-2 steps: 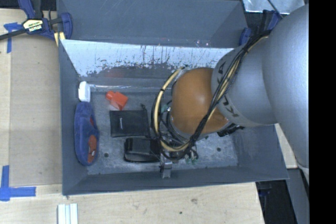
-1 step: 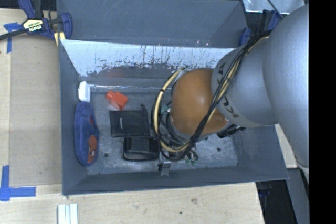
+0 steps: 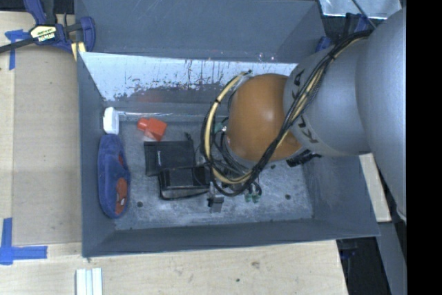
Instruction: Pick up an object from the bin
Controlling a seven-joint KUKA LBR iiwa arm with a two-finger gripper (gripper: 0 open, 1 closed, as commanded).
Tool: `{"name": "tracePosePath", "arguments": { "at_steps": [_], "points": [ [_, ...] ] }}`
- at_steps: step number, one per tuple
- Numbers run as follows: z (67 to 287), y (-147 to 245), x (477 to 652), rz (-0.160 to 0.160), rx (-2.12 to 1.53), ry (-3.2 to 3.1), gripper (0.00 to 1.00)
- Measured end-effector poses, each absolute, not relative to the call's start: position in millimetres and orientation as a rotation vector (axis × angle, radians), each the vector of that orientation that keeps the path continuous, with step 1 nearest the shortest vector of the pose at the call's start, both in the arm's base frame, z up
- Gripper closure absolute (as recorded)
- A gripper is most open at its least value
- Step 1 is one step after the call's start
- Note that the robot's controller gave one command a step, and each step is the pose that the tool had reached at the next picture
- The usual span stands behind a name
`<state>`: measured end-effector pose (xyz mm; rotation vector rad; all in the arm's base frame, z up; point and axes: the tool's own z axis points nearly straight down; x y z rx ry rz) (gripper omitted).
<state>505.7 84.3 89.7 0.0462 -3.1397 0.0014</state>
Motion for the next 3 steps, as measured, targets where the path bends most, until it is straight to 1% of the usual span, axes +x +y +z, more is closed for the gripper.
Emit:
{"name": "tracePosePath", "arguments": {
  "at_steps": [1,2,3],
  "points": [
    [90.8,84.5,506.5,0.001,0.045,-3.144,0.0],
    [90.2,83.9,506.2,0.002,0.043,-3.142,1.0],
    [215.0,85.0,491.5,0.0,0.055,-3.145,1.0]
  ]
}}
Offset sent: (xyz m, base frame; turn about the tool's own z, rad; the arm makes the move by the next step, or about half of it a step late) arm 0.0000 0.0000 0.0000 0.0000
